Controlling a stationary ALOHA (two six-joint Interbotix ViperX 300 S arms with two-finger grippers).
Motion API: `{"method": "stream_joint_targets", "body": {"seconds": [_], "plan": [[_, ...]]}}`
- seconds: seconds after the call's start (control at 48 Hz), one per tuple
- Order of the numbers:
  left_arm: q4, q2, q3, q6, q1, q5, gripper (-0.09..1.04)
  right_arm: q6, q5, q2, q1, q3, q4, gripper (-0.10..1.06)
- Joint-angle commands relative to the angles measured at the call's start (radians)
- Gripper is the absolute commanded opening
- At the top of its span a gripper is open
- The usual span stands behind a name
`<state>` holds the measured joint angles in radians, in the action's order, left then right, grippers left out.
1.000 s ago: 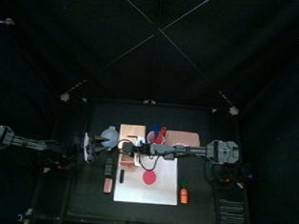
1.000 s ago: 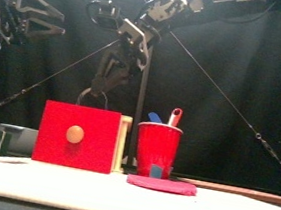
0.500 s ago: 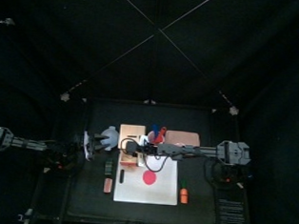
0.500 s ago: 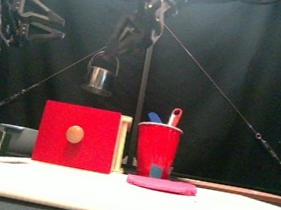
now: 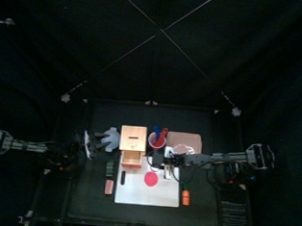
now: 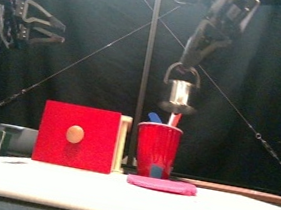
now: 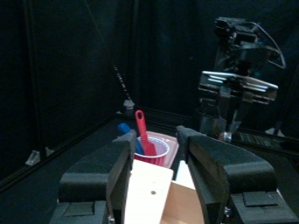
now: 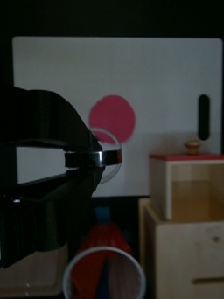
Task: Get the cutter from the drawer then cut the dough then place the extra dough in the bowl
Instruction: Place the cutter on the board
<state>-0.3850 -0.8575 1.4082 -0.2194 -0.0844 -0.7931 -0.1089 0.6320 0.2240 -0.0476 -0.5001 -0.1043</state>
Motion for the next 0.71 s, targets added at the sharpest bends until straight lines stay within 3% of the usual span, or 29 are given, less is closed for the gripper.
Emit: {"method": "stream_joint_targets", "body": {"seconds": [0.021,0.312,0.708], "plan": [[-0.005,0.003,-0.044,-0.002,-0.026,-0.003,0.80,-0.060,-0.034,0.072,-0.014,-0.103,-0.009,0.59],[-0.005,0.006,-0.072,-0.002,-0.078,-0.003,0.80,-0.172,-0.152,0.087,-0.037,-0.290,-0.037,0.60],[-0.003,0.051,-0.094,-0.008,-0.140,-0.002,0.80,-0.183,-0.236,0.015,-0.054,-0.325,0.003,0.68]]}}
